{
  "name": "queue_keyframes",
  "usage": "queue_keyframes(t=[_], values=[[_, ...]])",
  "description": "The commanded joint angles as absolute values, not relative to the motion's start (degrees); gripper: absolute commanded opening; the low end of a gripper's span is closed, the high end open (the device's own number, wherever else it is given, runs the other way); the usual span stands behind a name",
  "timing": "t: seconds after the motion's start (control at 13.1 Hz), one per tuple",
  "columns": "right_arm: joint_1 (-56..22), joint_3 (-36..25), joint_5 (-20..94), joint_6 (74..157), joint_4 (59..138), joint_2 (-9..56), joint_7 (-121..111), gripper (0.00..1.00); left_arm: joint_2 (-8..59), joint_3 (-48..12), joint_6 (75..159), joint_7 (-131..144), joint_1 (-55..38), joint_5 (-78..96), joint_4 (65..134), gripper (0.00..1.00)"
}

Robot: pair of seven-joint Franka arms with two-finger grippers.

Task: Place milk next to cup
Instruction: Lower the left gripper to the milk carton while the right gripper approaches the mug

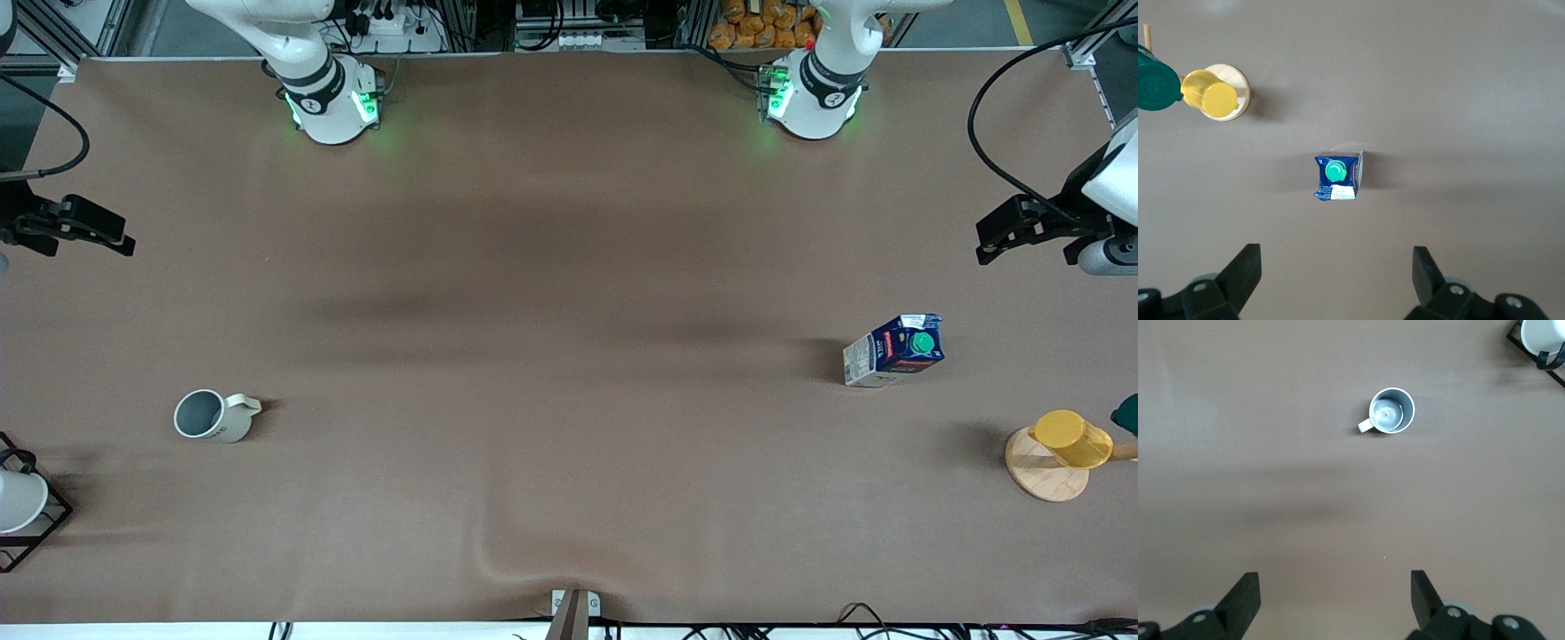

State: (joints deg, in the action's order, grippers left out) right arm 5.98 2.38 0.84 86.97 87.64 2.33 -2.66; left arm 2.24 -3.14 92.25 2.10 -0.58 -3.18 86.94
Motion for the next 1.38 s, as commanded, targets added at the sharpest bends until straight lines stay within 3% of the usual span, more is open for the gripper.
queue_keyframes(t=[0.0,0.84,1.3], values=[[5.7,2.3,1.6,86.7,86.3,3.1,-3.0,1.0,1.8,-3.3,91.4,2.1,-0.3,-2.2,86.5,1.0],[4.4,2.3,1.5,87.5,86.2,5.9,-3.0,1.0,4.9,-2.8,92.9,2.5,0.1,0.5,87.5,1.0],[3.7,2.3,1.4,95.1,86.1,14.8,-3.2,1.0,4.9,-2.7,108.0,2.4,1.3,-0.4,100.0,1.0]])
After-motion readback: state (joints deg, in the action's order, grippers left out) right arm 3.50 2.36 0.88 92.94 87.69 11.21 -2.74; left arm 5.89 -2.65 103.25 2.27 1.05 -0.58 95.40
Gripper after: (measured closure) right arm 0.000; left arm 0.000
